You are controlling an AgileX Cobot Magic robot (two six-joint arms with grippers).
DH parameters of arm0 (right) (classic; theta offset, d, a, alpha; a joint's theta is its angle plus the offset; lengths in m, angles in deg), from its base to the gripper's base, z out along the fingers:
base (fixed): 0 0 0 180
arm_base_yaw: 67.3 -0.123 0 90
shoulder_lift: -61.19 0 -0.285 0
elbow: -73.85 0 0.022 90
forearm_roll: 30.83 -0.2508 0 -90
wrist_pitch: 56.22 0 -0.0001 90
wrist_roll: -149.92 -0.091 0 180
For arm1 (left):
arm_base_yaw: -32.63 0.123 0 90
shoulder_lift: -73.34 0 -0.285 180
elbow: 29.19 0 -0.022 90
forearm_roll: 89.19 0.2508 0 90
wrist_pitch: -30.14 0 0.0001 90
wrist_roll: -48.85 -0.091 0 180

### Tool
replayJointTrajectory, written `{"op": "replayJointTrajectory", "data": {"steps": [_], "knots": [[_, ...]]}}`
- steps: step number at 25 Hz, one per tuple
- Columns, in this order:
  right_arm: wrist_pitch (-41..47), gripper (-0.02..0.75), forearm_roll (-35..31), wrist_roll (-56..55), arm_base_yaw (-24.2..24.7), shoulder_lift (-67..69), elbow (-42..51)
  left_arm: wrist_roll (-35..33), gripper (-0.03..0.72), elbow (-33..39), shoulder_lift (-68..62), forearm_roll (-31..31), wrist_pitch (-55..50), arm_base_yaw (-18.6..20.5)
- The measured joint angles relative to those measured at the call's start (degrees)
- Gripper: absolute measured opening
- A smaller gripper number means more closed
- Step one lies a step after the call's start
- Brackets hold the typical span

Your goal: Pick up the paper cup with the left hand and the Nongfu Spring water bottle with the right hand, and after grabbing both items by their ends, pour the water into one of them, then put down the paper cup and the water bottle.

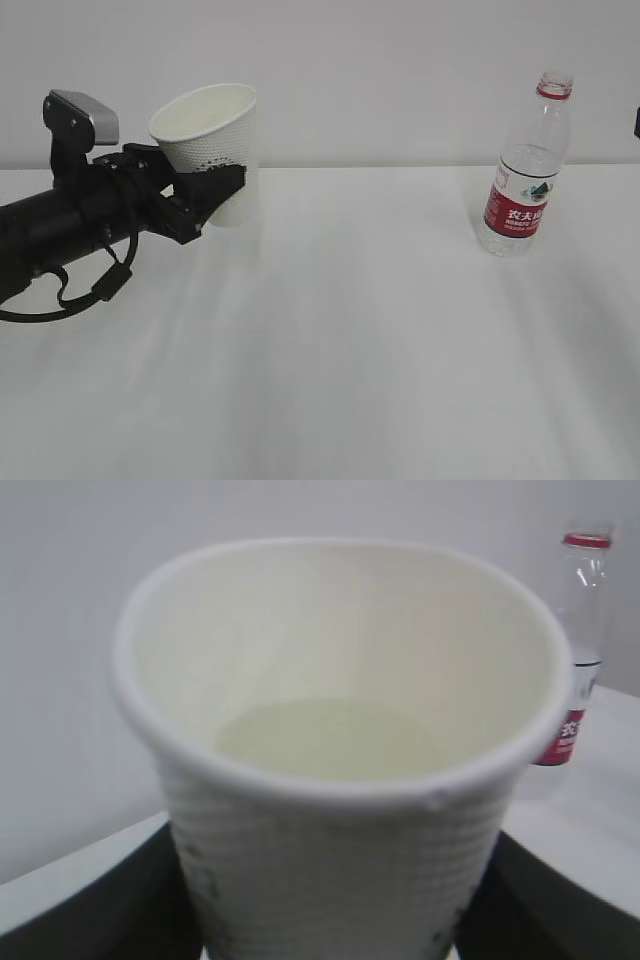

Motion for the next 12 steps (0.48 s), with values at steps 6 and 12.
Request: {"op": "replayJointTrajectory", "data": {"steps": [6,12], "knots": [[0.0,0.588,0.0,0.0,0.0,0.0,0.0,0.0,0.483,0.0,0.0,-0.9,-0.49,3.0],[0.0,0.587,0.0,0.0,0.0,0.0,0.0,-0.41,0.483,0.1,0.0,-2.82,-2.35,5.62]]}}
